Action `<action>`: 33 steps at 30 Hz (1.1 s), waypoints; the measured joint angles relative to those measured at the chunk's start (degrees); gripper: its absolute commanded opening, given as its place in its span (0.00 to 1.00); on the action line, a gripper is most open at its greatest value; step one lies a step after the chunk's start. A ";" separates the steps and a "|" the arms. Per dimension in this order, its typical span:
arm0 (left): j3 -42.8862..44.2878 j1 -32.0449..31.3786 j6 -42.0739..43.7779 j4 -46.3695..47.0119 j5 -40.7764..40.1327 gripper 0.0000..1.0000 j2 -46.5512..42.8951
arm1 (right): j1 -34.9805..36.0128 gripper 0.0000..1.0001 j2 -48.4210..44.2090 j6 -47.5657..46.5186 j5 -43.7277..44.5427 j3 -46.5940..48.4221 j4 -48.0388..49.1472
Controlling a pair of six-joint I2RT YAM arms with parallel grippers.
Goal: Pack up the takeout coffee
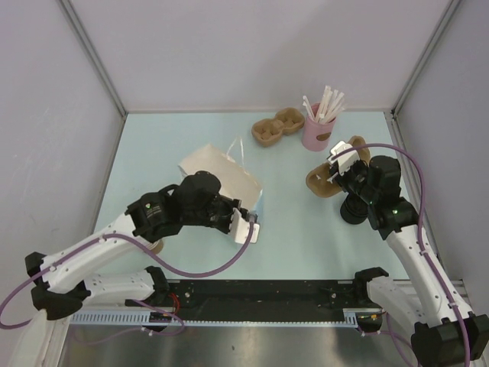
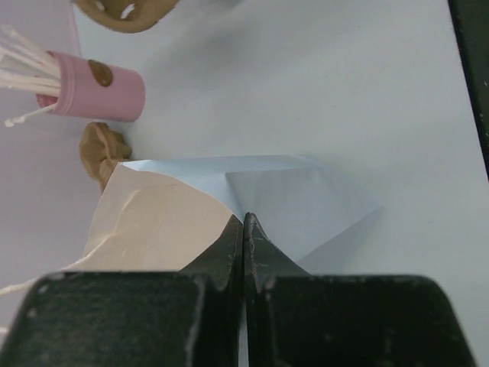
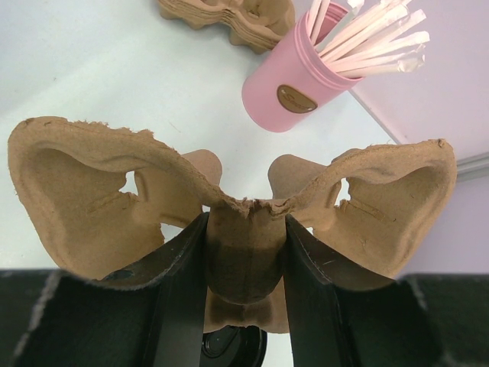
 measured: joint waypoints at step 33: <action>7.78 8.02 3.91 0.81 3.52 0.99 -4.79 | 0.00 0.43 1.73 -0.02 0.04 -0.02 0.02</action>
